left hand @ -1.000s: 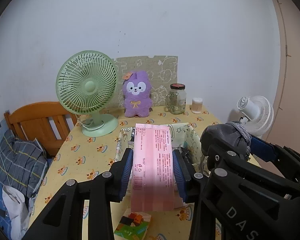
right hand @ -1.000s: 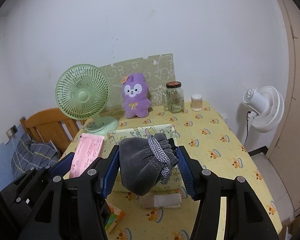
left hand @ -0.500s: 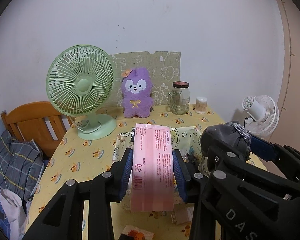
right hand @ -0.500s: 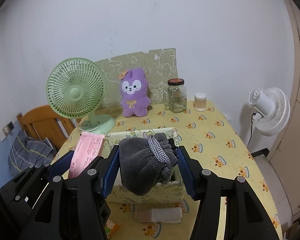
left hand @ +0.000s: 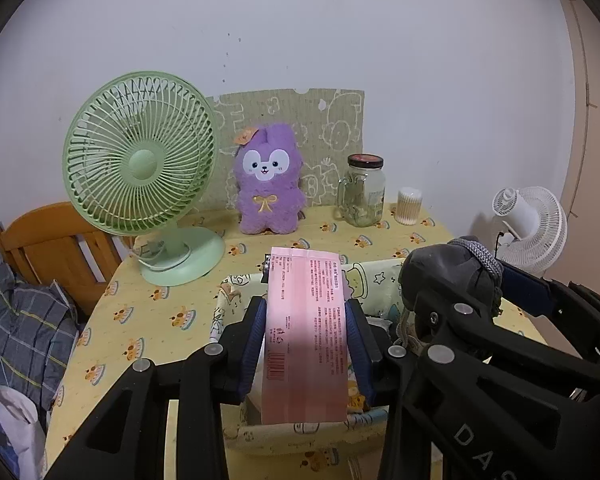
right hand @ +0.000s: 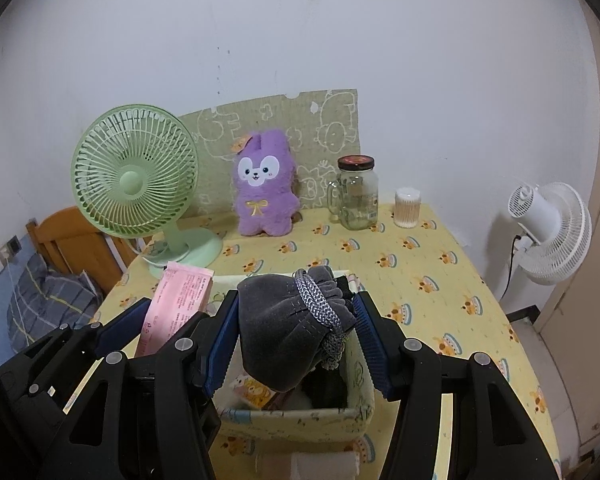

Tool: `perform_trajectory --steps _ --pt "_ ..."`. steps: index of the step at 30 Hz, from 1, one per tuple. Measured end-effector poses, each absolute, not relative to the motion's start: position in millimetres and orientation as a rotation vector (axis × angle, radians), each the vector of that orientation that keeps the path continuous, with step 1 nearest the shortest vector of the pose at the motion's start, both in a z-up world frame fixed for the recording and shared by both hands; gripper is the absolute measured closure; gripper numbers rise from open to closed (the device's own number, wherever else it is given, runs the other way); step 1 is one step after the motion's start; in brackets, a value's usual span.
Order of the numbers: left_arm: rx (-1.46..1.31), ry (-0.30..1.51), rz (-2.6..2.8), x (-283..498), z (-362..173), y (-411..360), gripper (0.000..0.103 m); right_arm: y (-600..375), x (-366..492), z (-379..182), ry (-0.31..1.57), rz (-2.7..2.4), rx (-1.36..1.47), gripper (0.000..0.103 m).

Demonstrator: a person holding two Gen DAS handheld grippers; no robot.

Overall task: Organize soft objects
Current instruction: 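Carry the pink packet with the left tool while the right tool carries the pouch to the box, then release the pink packet with the left tool while the right tool releases the pouch into the box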

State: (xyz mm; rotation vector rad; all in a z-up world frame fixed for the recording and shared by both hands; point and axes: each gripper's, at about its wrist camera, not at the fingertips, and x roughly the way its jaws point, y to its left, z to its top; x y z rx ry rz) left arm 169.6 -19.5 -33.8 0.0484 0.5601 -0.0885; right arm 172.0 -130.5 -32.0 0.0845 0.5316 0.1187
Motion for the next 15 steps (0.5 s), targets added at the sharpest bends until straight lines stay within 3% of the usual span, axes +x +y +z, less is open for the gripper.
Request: perform_trajectory --steps 8,10,11,12,15 --pt "0.025 0.601 -0.085 190.0 -50.7 -16.7 0.061 -130.7 194.5 -47.5 0.572 0.151 0.095 0.043" --pt "0.022 0.611 -0.081 193.6 -54.8 -15.5 0.051 -129.7 199.5 -52.2 0.585 0.157 0.095 0.043" --pt "0.021 0.618 -0.079 195.2 -57.2 -14.6 0.038 -128.9 201.3 -54.2 0.59 0.159 0.093 0.043" --pt "0.021 0.621 -0.077 195.7 -58.5 -14.1 0.032 -127.9 203.5 -56.4 0.595 0.164 0.092 0.043" --pt "0.016 0.629 -0.074 199.4 -62.2 -11.0 0.025 -124.9 207.9 -60.5 0.597 0.177 0.089 0.043"
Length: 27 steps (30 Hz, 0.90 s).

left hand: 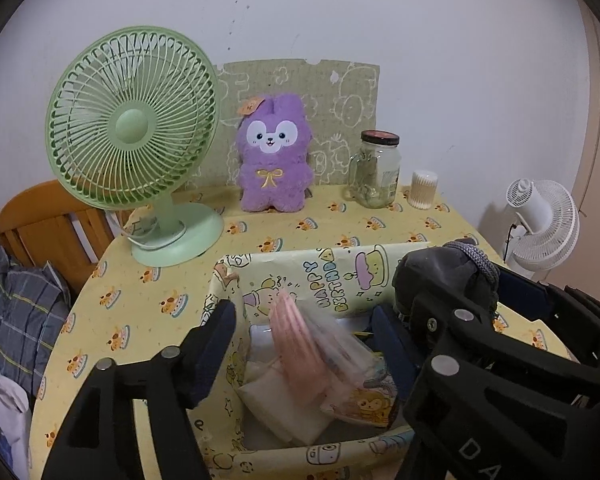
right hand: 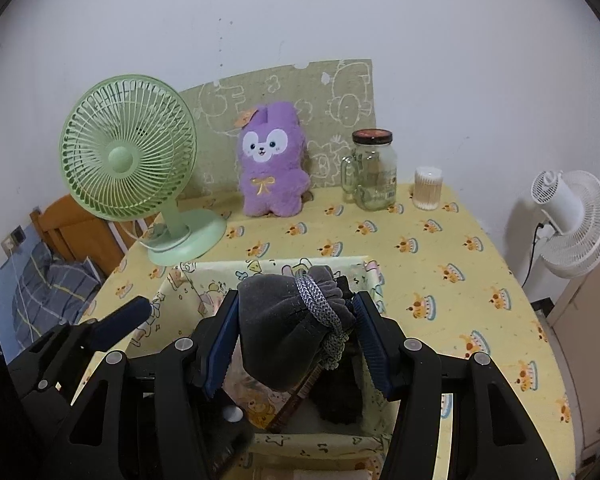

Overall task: Organize soft objects
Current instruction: 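Release the pink packet with the left tool while the right tool releases the pouch into the box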

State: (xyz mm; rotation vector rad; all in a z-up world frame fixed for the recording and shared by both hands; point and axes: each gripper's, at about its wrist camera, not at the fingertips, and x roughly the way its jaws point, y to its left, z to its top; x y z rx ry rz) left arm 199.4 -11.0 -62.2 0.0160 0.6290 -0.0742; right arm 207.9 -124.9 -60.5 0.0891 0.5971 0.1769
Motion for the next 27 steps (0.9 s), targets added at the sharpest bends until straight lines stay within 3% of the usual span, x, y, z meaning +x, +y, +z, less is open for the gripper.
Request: perform_trajectory --steps 11,14,16,27 --pt "-0.003 0.679 -0.038 210.9 -72.0 2.7 0.018 -109.9 229.2 -71.3 0.614 0.245 0.103 0.042" --pt "-0.016 0.686 -0.046 211.6 -73.8 5.8 0.015 -108.4 231.9 -73.6 0.621 0.257 0.113 0.031" --pt "-0.013 0.683 -0.047 210.8 -73.2 5.3 0.014 -109.9 231.6 -73.9 0.616 0.243 0.123 0.013" --pt "0.005 0.652 -0.054 194.5 -61.4 0.7 0.007 -114.5 214.2 -63.7 0.6 0.21 0.119 0.008"
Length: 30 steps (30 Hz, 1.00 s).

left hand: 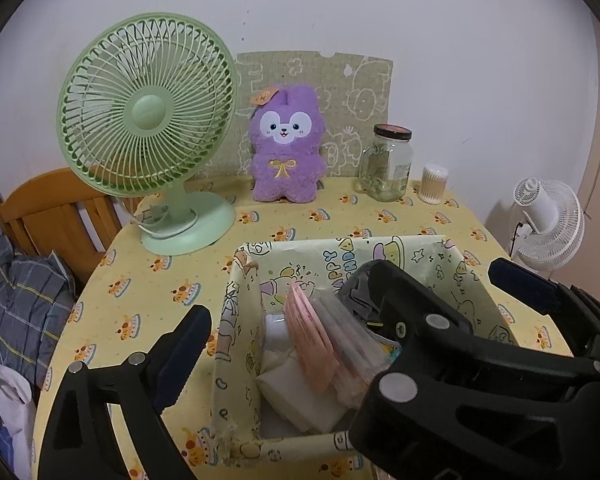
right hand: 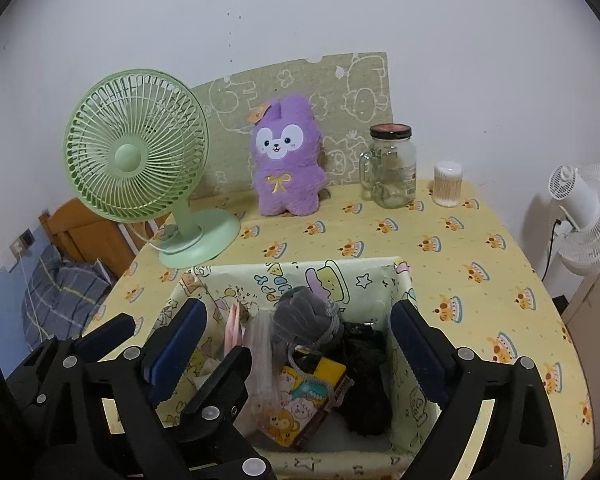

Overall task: Organize soft objects
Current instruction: 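Release the pink packet with the left tool while the right tool releases the pouch into the box, then lift both open tools away from the box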

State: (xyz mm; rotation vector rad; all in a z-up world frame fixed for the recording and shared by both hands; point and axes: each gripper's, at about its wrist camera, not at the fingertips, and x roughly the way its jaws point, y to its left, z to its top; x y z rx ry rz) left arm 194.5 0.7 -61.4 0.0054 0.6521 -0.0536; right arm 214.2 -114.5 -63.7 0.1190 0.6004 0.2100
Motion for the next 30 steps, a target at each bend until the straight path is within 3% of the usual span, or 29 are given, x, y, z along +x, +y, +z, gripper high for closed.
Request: perform_trajectory --steps 30 --pt "0.012 0.556 -0.081 105.7 -15.2 -2.0 0.0 -117.9 116.0 -13.8 0.497 0.152 0.07 0.0"
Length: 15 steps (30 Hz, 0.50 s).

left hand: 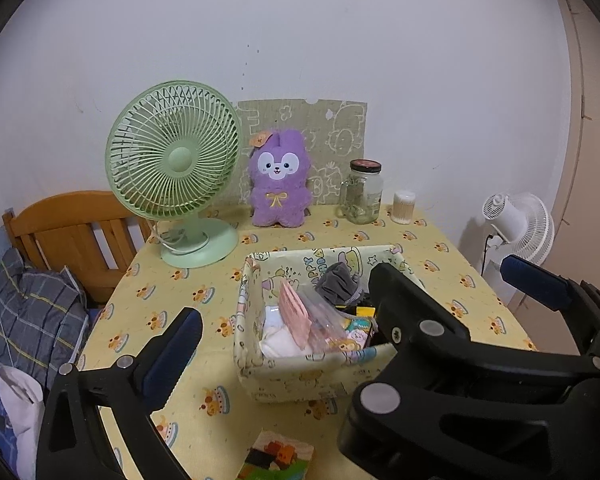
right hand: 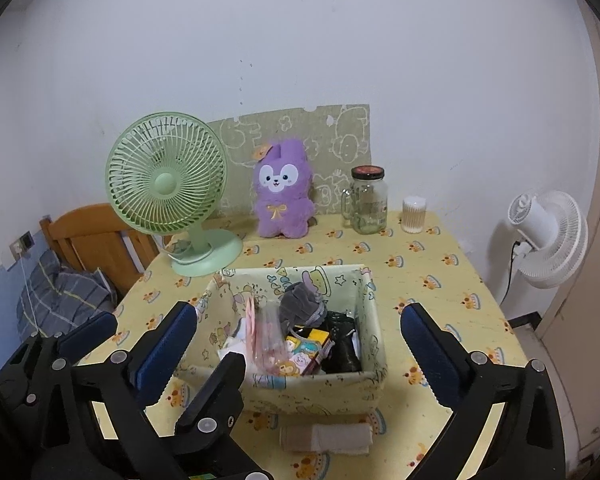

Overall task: Organize soft objects
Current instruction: 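Lift both open tools away from the box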

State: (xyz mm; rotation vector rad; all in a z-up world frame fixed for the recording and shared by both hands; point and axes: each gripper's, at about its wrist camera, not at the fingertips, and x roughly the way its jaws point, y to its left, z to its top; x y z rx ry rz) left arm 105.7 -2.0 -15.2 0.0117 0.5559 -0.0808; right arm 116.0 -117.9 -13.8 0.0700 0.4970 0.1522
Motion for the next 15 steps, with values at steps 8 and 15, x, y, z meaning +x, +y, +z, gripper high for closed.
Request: perform_trajectory --steps 8,15 --pt "0.026 0.526 -0.08 81.2 -11.3 -4.2 0.0 -116.4 93.4 -9.0 0.484 0.134 0.054 0.0" --pt "0.028 0.517 -0.102 66.2 -10.9 -10.6 0.0 -120.3 76.3 -9.3 0.485 0.142 0.048 0.0"
